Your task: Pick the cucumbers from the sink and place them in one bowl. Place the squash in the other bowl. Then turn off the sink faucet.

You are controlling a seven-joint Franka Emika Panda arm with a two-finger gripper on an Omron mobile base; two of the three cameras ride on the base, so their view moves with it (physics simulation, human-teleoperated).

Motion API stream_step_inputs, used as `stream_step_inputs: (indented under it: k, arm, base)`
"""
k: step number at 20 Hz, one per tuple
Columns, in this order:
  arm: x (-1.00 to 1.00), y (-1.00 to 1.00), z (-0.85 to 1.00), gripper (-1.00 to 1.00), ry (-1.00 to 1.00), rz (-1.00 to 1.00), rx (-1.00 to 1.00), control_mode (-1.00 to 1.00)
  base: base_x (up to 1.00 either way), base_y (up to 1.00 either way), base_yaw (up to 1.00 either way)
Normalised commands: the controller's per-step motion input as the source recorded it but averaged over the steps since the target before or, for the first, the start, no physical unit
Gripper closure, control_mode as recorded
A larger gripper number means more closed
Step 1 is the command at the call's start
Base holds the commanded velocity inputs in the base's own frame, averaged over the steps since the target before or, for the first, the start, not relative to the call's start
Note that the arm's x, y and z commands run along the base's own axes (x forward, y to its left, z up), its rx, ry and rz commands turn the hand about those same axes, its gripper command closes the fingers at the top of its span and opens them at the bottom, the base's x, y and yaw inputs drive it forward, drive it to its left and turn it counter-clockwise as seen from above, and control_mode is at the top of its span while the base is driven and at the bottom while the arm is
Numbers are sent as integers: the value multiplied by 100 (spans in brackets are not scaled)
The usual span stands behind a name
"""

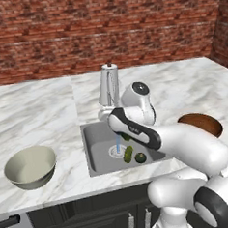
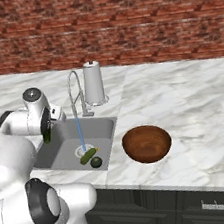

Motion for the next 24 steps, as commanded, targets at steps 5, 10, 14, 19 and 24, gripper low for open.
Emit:
stream_step_inputs:
  k: [5,10,14,19,24]
  arm:
    - [-64,-3,44,100,1,0,0,-100]
    - [-38,-30,28,100,-1,0,0,-100]
    - [-25,-53,0,100,-3,0,-4,-100]
    - [-14,-61,0,100,0,-4,-6,-100]
    - [-1,-64,2,100,0,-4,-3,-100]
  base:
    - [0,0,0]
    - [0,0,0]
    - [0,0,0]
    - [0,0,0]
    - [0,0,0]
